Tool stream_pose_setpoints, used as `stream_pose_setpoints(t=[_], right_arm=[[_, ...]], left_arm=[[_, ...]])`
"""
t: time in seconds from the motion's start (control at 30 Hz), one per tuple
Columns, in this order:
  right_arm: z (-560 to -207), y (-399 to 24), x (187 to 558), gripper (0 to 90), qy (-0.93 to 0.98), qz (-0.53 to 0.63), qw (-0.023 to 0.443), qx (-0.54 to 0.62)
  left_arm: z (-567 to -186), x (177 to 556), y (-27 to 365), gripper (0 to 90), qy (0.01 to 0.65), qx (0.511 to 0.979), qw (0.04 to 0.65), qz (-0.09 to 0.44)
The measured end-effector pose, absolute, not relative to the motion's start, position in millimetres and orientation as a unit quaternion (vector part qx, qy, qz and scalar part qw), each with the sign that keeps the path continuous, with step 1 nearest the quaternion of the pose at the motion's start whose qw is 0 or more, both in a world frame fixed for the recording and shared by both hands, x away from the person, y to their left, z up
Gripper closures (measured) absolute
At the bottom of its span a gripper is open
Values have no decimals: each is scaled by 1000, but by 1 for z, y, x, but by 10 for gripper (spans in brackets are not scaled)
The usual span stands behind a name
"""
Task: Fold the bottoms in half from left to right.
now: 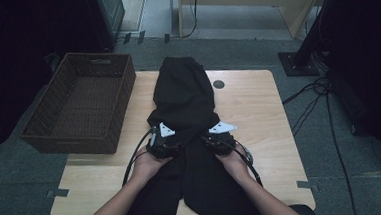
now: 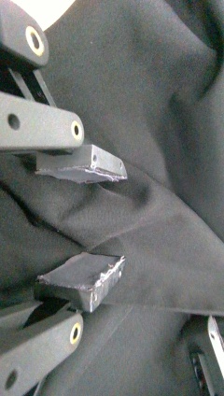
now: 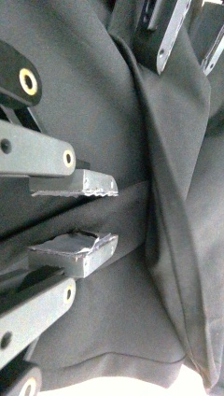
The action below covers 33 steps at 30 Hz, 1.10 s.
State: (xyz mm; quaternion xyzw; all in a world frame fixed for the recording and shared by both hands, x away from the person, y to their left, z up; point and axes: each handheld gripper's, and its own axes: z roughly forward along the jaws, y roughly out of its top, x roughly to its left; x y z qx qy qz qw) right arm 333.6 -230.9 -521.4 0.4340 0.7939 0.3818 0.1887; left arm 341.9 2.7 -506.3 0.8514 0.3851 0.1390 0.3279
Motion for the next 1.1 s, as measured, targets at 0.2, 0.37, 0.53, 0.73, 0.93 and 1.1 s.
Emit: stream_pose_setpoints(t=[0.2, 0.37, 0.53, 0.73, 0.93, 1.1], right_arm=[[-521, -222, 371, 699, 784, 378, 197, 451], [-521, -217, 401, 667, 777, 375, 201, 463], [-514, -218, 395, 618, 782, 381, 170, 464], [-518, -215, 362, 624, 809, 371, 180, 419], [-515, -210, 338, 580, 823, 366, 164, 402], [-518, -210, 316, 578, 822, 380, 153, 395]], left_arm=[[-506, 392, 5, 521, 396, 847, 319, 154], [-504, 415, 10, 501, 420, 837, 329, 124], [-489, 397, 25, 428, 400, 847, 338, 94], [-500, 377, 49, 399, 401, 851, 326, 94], [-486, 357, 64, 370, 400, 843, 346, 94], [-487, 350, 75, 357, 409, 842, 337, 102]])
